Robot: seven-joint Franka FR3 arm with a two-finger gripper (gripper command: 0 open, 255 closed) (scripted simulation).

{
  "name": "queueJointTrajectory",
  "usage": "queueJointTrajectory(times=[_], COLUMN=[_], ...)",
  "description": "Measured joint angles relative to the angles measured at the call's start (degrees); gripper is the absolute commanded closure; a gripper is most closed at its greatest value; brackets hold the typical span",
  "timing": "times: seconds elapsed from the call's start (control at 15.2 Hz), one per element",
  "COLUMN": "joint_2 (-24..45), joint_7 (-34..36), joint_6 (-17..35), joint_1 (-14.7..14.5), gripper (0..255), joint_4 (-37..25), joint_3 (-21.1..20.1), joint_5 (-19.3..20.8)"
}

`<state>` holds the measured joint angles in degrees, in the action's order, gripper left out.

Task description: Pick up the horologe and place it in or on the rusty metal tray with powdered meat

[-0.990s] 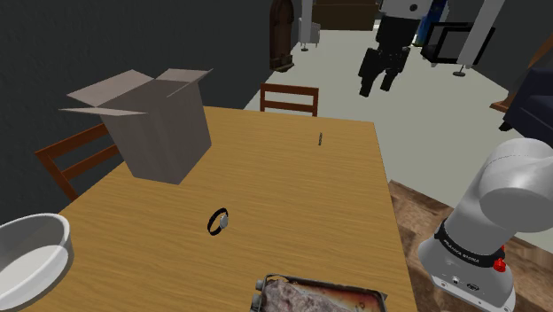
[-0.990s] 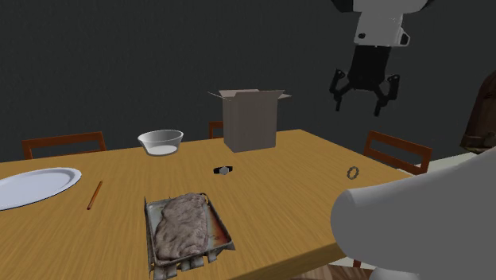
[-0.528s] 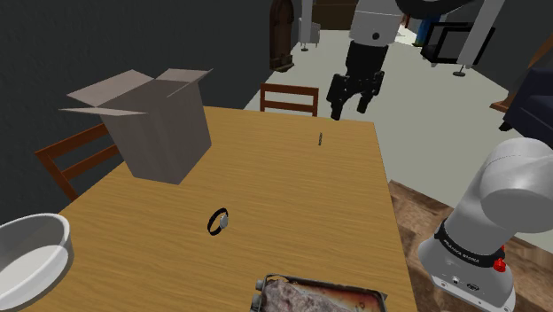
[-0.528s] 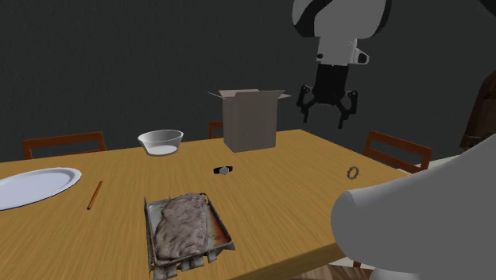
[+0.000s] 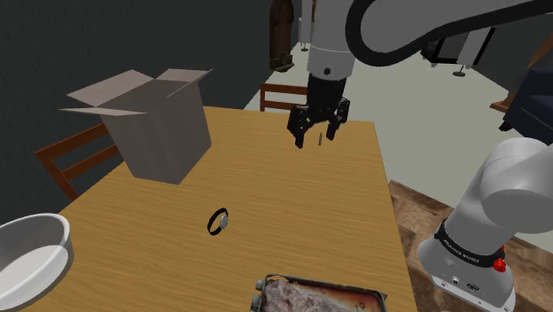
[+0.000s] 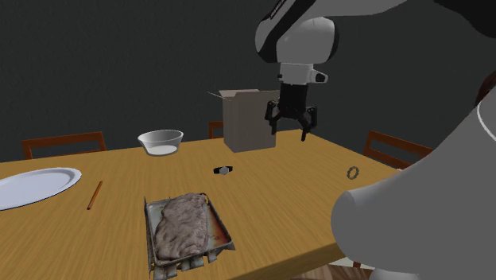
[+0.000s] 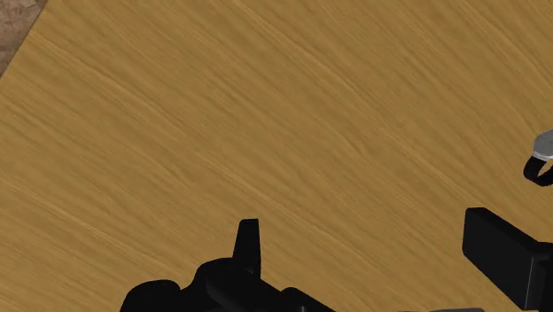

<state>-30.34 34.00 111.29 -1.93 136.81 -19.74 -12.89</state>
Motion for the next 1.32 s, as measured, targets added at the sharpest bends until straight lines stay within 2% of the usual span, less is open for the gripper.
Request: queueJointTrajectory(times=[0.33, 0.59, 0.79, 0.99, 1.32], joint_2=[9.3, 18.2, 24.9, 33.1, 45.6], joint_7=[8.9, 17.5, 24.1, 31.4, 42.0], joint_6=[5.6, 9.1, 11.4, 12.9, 13.0], joint_1=[0.7, 1.5, 1.6, 0.8, -3.4], gripper=[0, 0, 0, 0, 0], joint_4=[-4.0, -9.2, -12.8, -17.9, -27.5], joint_3=[-6.3, -11.3, -14.0, -15.8, -15.4], joint_5=[1.0, 4.4, 8.3, 13.9, 22.7])
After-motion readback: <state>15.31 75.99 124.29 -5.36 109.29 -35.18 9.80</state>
